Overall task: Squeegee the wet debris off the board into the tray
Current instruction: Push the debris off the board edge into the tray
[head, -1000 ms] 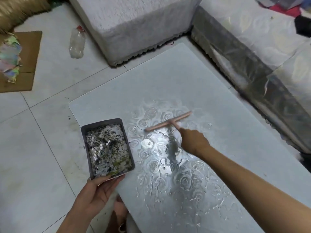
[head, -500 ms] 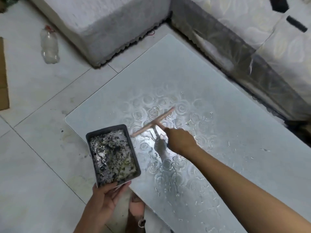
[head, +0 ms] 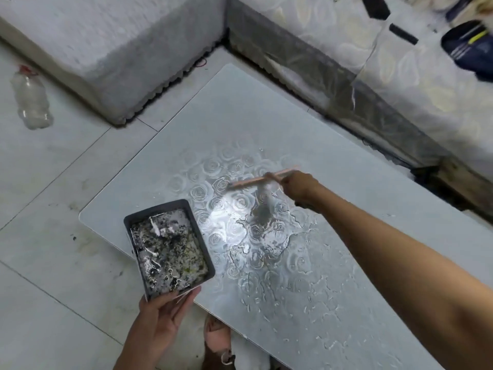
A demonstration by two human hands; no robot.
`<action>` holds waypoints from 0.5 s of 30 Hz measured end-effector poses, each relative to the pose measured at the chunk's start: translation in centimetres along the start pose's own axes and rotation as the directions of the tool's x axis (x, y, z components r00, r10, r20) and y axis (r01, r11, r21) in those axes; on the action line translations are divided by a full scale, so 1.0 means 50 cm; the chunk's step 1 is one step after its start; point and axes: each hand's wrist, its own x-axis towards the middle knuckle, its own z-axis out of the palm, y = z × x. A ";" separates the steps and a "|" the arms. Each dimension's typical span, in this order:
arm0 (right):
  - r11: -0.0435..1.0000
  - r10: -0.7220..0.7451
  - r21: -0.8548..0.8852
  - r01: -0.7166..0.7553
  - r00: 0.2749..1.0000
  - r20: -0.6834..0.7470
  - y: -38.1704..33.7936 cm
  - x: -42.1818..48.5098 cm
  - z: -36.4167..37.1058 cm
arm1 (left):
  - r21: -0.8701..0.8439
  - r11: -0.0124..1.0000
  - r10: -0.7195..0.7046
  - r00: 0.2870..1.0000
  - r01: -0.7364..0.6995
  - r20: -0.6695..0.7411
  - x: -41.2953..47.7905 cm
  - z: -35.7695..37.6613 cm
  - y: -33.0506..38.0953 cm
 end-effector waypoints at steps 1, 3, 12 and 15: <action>0.990 0.091 0.106 -0.091 0.996 0.004 0.009 0.004 0.010 | 0.006 1.000 -0.008 1.000 0.008 -0.002 0.002 0.002 -0.001; 0.939 0.200 0.286 -0.193 0.980 0.003 0.024 -0.019 0.062 | 0.015 1.000 -0.014 1.000 0.014 -0.012 0.003 0.011 -0.002; 0.923 0.136 0.336 -0.186 0.976 0.169 0.031 -0.194 0.152 | 0.116 0.993 0.019 1.000 -0.019 0.003 -0.006 0.058 -0.032; 0.783 0.169 0.581 -0.221 0.975 0.144 0.085 -0.212 0.097 | 0.168 0.986 0.006 0.999 -0.012 0.033 -0.006 0.084 -0.050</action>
